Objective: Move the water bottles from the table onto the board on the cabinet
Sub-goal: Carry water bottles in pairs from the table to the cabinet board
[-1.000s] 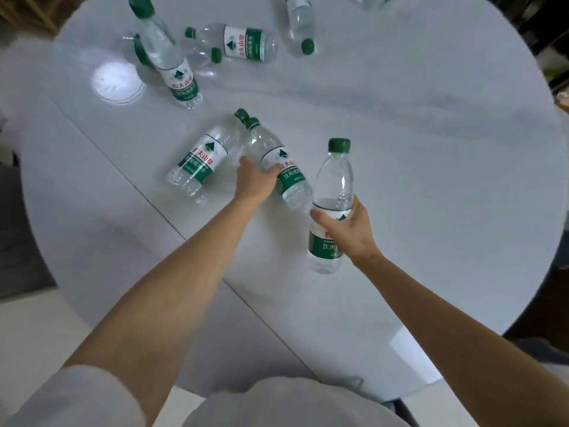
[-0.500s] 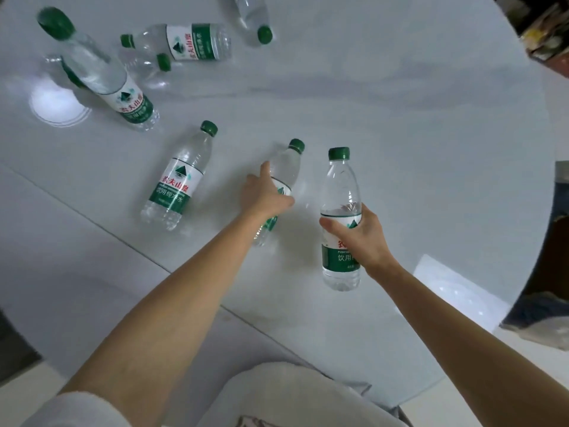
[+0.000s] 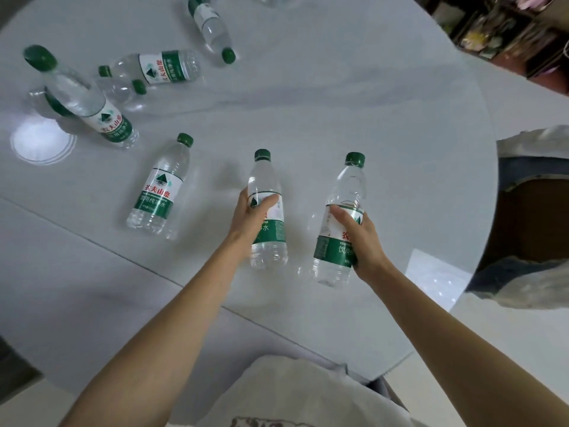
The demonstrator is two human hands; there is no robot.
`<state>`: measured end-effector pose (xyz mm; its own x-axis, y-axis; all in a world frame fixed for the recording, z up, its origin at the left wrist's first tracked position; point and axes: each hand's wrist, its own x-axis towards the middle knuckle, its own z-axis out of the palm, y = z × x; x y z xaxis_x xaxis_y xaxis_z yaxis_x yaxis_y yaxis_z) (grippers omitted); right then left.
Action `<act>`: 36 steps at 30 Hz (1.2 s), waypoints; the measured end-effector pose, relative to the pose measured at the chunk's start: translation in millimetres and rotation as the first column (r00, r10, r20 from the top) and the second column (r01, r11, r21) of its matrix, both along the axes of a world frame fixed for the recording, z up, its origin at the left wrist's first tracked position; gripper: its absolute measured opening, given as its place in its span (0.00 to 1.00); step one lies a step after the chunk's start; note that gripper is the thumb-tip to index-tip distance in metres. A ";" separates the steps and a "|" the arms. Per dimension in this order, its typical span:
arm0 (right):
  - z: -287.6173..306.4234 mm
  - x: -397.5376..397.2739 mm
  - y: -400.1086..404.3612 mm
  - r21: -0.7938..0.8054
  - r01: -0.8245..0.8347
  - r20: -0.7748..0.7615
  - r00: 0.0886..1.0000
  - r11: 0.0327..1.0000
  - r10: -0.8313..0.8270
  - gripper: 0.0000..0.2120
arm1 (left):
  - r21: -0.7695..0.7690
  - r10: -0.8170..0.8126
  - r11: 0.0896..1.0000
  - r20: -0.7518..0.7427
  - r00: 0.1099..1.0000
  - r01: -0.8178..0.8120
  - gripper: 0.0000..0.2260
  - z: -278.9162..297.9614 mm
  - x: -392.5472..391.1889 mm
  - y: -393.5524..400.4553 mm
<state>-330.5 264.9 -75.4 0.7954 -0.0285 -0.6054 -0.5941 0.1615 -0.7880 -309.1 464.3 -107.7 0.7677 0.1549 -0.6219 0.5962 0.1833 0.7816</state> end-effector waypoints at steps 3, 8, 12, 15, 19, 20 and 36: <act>11.3 -12.4 -22.1 0.101 0.087 0.002 0.996 0.991 -0.088 0.18 | -0.159 0.001 0.987 0.038 0.999 0.005 0.16 19.2 -20.1 -31.9; 23.0 -55.1 -83.4 0.110 0.213 0.018 0.976 0.971 -0.217 0.19 | -0.192 -0.149 0.964 0.174 0.973 0.182 0.15 46.4 -49.5 -107.0; 24.9 -113.2 -160.4 0.099 0.305 0.044 0.950 0.947 -0.311 0.21 | -0.155 -0.268 0.941 0.202 0.942 0.301 0.17 52.9 -83.7 -186.2; 23.2 -167.9 -232.3 0.113 0.422 0.035 0.903 0.900 -0.428 0.19 | -0.113 -0.346 0.921 0.201 0.916 0.373 0.16 52.2 -122.0 -262.3; 27.0 -251.4 -333.5 0.110 0.577 -0.001 0.814 0.809 -0.580 0.21 | -0.115 -0.452 0.872 0.186 0.872 0.476 0.16 56.6 -182.6 -376.2; 29.1 -272.0 -356.0 0.102 0.615 -0.007 0.787 0.782 -0.617 0.21 | -0.124 -0.491 0.848 0.180 0.852 0.515 0.16 56.9 -196.9 -403.6; 44.3 -407.9 -652.2 0.047 0.923 0.108 0.375 0.381 -0.921 0.20 | 0.028 -0.856 0.402 0.365 0.365 0.915 0.19 73.4 -281.8 -755.8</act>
